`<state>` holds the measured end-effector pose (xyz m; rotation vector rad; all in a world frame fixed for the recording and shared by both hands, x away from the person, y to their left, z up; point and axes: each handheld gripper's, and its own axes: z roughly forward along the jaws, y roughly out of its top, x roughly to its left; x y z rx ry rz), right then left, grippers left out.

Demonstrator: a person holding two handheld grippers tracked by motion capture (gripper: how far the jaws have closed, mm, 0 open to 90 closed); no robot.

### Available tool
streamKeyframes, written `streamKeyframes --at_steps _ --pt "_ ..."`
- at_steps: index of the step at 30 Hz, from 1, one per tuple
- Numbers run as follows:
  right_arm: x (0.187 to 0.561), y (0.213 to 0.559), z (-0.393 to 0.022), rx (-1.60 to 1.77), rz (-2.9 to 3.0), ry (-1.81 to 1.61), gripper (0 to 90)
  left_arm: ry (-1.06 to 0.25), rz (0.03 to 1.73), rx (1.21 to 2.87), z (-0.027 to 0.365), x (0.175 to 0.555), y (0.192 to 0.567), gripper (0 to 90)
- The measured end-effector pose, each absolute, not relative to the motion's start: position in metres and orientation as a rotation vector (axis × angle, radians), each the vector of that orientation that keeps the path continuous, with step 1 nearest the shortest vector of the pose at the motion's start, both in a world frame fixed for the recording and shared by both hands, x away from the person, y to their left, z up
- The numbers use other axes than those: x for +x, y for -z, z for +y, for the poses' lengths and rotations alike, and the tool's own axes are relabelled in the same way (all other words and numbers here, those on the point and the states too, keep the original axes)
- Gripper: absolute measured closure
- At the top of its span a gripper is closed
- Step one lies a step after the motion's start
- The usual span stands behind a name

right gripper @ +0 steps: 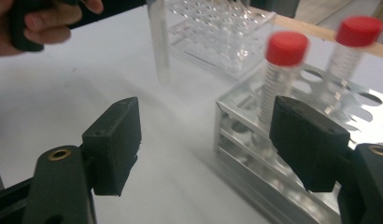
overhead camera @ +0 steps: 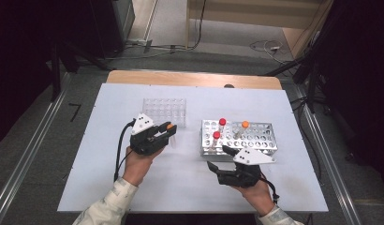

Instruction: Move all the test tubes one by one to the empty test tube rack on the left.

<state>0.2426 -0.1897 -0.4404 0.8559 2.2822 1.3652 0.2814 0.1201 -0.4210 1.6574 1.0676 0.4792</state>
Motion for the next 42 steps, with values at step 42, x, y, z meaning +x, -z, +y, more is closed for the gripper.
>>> streamKeyframes --at_steps 42 --pt "0.242 0.438 -0.25 1.016 2.148 -1.346 23.7 -0.67 1.166 1.629 0.126 0.369 0.387 70.0"
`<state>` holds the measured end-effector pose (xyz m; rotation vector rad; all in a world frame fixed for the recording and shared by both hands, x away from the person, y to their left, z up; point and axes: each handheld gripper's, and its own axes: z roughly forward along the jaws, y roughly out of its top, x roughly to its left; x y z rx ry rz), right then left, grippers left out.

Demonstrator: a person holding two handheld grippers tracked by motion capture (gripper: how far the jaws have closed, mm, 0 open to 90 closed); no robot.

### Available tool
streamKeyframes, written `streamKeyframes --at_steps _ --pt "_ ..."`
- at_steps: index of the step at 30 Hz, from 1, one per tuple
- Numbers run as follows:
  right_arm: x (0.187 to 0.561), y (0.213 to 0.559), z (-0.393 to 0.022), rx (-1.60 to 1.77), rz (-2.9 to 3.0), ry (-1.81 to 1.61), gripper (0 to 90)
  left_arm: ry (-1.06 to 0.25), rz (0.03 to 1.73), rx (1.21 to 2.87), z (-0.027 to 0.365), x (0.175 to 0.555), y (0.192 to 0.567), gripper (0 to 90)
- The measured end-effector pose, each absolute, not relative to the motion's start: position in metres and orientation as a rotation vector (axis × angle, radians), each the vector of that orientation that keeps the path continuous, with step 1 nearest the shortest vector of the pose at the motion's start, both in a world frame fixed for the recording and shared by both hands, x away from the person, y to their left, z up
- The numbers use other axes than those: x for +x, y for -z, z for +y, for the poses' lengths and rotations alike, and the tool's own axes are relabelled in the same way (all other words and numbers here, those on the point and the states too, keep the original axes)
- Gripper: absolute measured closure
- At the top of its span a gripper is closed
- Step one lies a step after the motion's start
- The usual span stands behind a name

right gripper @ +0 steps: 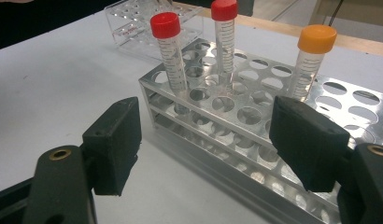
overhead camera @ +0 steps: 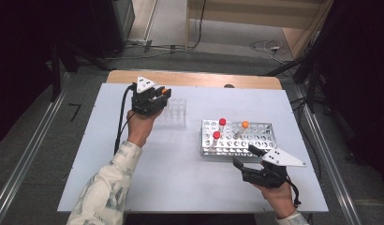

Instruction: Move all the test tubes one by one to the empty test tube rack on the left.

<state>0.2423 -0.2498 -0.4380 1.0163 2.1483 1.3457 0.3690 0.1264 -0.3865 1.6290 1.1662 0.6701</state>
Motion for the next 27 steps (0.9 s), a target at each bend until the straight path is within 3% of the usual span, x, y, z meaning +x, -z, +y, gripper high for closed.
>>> streamKeyframes --at_steps 22,27 --pt "0.242 0.438 -0.25 1.024 2.149 -1.345 23.8 -0.657 1.206 1.682 0.12 0.37 0.427 69.4" --pt "0.242 0.439 -0.25 1.025 2.149 -1.342 23.8 -0.647 1.207 1.667 0.121 0.369 0.427 61.0"
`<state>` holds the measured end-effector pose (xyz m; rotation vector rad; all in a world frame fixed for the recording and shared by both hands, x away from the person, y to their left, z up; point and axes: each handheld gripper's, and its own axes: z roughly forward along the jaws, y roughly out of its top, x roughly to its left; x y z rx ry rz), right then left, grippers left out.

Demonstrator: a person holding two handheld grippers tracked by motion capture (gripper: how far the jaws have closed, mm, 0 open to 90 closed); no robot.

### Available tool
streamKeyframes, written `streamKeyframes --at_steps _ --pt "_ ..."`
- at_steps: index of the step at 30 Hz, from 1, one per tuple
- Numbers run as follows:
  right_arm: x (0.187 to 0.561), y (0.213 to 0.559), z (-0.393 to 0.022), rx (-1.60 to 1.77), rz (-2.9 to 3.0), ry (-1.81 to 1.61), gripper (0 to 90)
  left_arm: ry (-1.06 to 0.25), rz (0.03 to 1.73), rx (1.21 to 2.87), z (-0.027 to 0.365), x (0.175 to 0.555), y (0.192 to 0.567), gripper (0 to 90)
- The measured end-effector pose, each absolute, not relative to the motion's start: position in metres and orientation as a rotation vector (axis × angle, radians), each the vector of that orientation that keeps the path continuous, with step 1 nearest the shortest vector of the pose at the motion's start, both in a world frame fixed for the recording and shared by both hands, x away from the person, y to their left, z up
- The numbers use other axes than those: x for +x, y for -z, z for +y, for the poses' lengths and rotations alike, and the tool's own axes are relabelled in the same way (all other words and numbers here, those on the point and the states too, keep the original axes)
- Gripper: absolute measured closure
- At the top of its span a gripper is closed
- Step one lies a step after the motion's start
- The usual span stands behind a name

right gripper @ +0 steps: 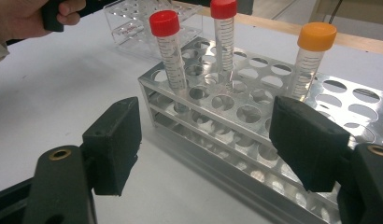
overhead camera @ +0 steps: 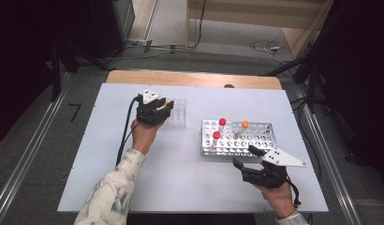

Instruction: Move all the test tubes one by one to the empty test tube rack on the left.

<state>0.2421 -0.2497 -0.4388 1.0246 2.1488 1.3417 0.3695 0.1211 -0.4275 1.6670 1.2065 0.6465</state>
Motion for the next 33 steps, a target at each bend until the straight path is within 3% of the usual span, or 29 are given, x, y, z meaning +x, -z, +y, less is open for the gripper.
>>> streamKeyframes --at_steps 12,24,33 --pt "0.258 0.447 -0.256 1.102 2.091 -1.29 24.2 -0.609 1.206 1.627 0.127 0.342 0.417 31.8" --pt "0.289 0.453 -0.247 1.153 2.012 -1.232 27.1 -0.578 1.207 1.651 0.135 0.298 0.434 21.6" --pt "0.308 0.455 -0.241 1.185 1.965 -1.2 28.6 -0.551 1.206 1.699 0.131 0.286 0.444 14.1"
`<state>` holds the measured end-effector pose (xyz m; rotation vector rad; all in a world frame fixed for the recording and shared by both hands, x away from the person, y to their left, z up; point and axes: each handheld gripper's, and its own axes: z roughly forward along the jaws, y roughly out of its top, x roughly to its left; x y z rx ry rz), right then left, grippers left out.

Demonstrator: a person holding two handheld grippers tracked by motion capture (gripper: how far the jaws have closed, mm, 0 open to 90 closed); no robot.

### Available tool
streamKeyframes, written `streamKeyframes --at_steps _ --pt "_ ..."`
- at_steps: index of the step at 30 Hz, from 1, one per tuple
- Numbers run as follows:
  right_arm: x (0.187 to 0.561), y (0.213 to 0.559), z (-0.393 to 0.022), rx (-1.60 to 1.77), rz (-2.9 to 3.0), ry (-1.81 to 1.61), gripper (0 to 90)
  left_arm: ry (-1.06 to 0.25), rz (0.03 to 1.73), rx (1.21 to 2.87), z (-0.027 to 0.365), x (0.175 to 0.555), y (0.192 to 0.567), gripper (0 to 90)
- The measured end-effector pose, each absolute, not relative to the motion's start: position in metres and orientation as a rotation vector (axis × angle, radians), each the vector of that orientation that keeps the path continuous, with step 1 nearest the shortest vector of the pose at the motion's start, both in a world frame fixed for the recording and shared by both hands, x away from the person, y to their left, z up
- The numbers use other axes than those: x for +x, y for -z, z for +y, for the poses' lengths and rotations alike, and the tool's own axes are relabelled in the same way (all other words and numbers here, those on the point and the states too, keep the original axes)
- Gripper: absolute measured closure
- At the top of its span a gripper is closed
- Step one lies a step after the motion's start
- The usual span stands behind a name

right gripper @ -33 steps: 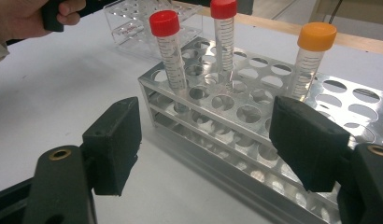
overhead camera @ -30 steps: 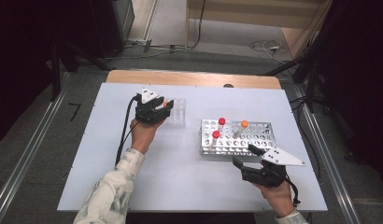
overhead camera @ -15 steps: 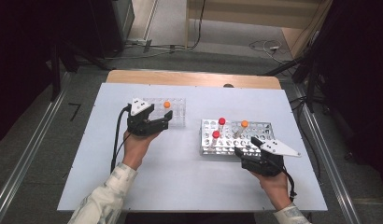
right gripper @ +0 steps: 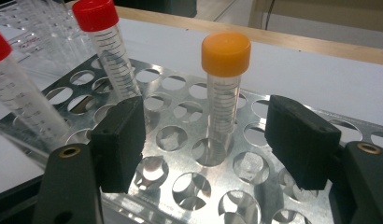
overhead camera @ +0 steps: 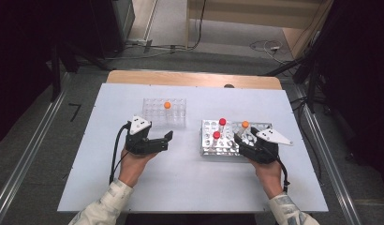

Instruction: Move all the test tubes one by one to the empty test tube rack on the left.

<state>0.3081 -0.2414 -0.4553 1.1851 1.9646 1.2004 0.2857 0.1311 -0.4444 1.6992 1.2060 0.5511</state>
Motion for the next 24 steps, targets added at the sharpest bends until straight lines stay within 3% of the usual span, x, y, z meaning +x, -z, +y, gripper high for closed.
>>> streamKeyframes --at_steps 21,24 --pt "0.322 0.46 -0.235 1.24 1.917 -1.165 70.0 -0.555 1.178 1.719 0.123 0.282 0.445 14.2" --pt "0.321 0.457 -0.238 1.243 1.9 -1.176 71.0 -0.556 1.177 1.719 0.123 0.282 0.445 14.2"
